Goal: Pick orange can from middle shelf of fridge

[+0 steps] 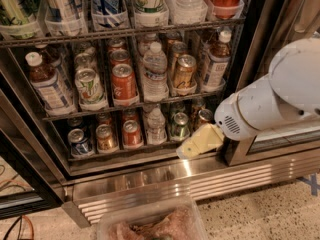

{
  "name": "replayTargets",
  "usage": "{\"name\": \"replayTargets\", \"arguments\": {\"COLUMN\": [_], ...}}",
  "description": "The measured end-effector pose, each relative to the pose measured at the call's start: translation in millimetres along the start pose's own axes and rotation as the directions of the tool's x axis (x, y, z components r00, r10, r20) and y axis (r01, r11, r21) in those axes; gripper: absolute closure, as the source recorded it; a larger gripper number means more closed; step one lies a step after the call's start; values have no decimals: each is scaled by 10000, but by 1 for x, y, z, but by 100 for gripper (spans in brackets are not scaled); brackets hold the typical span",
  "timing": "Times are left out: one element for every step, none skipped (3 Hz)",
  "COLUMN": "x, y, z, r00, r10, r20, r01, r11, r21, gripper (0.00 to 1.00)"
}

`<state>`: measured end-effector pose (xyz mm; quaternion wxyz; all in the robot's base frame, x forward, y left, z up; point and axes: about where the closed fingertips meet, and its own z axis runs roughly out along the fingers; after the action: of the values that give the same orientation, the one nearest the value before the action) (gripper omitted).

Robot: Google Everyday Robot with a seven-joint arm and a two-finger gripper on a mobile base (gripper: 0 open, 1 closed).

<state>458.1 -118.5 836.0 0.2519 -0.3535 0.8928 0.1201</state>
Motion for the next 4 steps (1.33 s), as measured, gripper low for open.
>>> {"name": "replayTargets", "arguments": {"x": [-6,-6,-13,-37], "y": [-12,-12,-3,-5], "z": [16,15,26,53], "r00": [9984,9976,9981,9875], "r10": [565,688,337,359], "r20": [43,53,519,1536], "r01": [-566,-690,-346,-351], "r11": [9976,9967,9993,9994], "r21": [389,424,171,-82], "gripper": [0,0,0,0]}}
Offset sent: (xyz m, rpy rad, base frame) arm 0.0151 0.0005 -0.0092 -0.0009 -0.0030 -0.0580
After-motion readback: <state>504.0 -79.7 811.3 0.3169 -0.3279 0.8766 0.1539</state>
